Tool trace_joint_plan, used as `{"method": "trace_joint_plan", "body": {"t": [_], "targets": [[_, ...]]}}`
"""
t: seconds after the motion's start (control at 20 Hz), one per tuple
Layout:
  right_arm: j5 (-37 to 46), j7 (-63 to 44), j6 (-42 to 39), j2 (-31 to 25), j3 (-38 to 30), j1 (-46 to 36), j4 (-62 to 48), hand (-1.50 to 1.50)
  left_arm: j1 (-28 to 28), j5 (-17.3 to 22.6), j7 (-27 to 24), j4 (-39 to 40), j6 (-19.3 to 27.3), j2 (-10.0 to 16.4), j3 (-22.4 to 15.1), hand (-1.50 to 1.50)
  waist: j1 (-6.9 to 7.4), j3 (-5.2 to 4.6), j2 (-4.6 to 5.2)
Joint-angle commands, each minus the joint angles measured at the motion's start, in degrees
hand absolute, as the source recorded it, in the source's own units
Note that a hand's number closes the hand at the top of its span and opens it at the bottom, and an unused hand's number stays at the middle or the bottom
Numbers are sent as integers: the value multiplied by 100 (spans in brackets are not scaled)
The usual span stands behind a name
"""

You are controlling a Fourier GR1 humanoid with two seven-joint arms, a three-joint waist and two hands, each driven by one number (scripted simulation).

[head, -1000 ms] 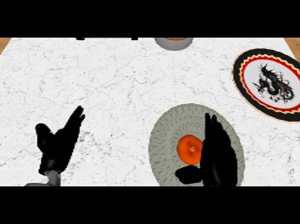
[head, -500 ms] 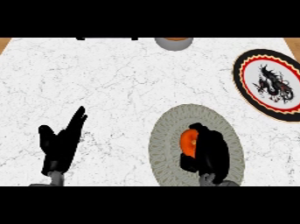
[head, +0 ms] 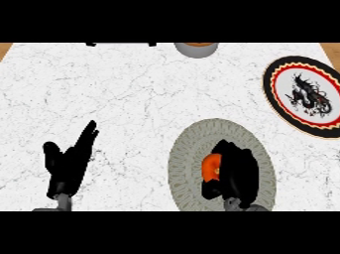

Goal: Pick the squash from the placemat and place it in the plate

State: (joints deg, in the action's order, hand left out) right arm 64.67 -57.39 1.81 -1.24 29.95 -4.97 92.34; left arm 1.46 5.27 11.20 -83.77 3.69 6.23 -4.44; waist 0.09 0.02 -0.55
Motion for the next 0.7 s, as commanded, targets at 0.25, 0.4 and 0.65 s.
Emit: {"method": "trace_joint_plan", "body": {"t": [0.25,0.4,0.65], "targets": [[219,-1352,637,121,-1787,-2644,-1805,150,-232,1,137,26,-229,-51,-225,0,491,-4,257],[1141,-1365,1165,121,-1935,-3424,-2221,150,-295,8,189,91,-271,-56,-247,0,543,-14,236],[2154,-1677,1809,51,-2533,-4145,-2816,150,-337,-109,292,82,-134,-101,-286,0,493,-4,223]]}}
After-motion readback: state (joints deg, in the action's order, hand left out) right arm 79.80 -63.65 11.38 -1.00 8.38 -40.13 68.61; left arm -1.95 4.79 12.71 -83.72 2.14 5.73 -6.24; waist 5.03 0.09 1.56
